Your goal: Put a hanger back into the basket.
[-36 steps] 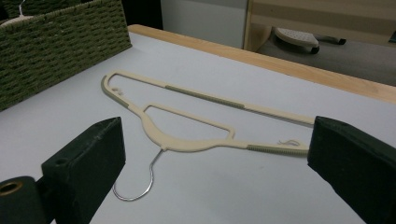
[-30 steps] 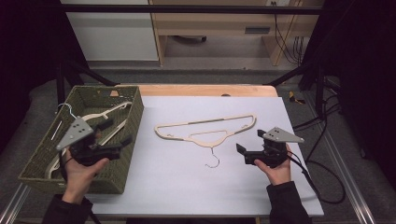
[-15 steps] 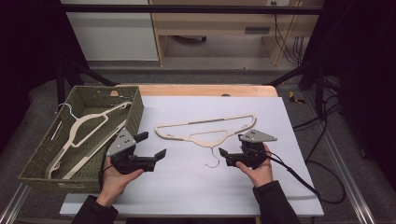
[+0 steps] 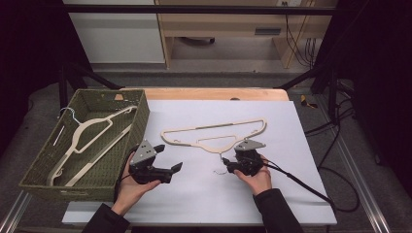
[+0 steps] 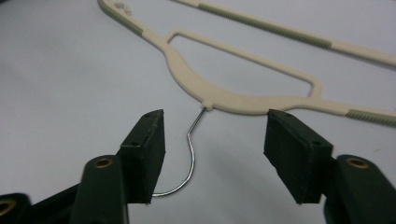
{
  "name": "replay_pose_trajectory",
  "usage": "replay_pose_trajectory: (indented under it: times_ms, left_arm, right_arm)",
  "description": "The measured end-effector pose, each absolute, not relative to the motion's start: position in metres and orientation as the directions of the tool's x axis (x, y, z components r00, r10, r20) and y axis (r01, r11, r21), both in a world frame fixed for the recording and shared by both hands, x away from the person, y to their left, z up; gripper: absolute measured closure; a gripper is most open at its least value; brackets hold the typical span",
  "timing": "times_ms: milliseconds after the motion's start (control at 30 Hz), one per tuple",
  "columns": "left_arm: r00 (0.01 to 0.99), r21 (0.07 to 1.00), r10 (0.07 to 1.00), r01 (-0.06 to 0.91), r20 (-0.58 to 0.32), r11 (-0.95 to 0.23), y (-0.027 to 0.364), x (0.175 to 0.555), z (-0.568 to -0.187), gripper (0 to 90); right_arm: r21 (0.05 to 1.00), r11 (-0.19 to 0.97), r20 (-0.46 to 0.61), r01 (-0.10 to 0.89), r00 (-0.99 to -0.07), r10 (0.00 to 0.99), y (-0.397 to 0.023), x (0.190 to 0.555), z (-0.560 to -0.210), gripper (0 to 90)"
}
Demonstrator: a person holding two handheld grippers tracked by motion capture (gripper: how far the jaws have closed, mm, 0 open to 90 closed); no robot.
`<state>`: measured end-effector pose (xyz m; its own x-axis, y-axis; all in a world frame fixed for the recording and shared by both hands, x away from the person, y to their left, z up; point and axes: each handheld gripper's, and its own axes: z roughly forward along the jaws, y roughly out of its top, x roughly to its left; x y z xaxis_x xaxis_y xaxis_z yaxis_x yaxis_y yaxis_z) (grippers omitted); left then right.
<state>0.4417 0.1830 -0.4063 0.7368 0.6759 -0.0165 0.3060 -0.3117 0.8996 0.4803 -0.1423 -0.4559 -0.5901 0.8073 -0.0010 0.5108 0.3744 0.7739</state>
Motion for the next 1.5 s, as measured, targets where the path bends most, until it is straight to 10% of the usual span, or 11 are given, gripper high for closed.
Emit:
replay_pose_trajectory:
  times_ms: [733,1500]
  left_arm:
    - [0.737,0.887,0.676,0.326,-0.021,-0.327,0.180,0.445,-0.415,12.1]
    - [0.749,0.877,0.662,0.323,-0.007,-0.357,0.167,0.452,-0.418,13.1]
  right_arm:
    - [0.679,0.389,0.058,0.623,-0.574,0.817,-0.132,0.486,-0.475,88.8]
    - [0.659,0.424,-0.001,0.621,-0.563,0.826,-0.145,0.485,-0.474,85.0]
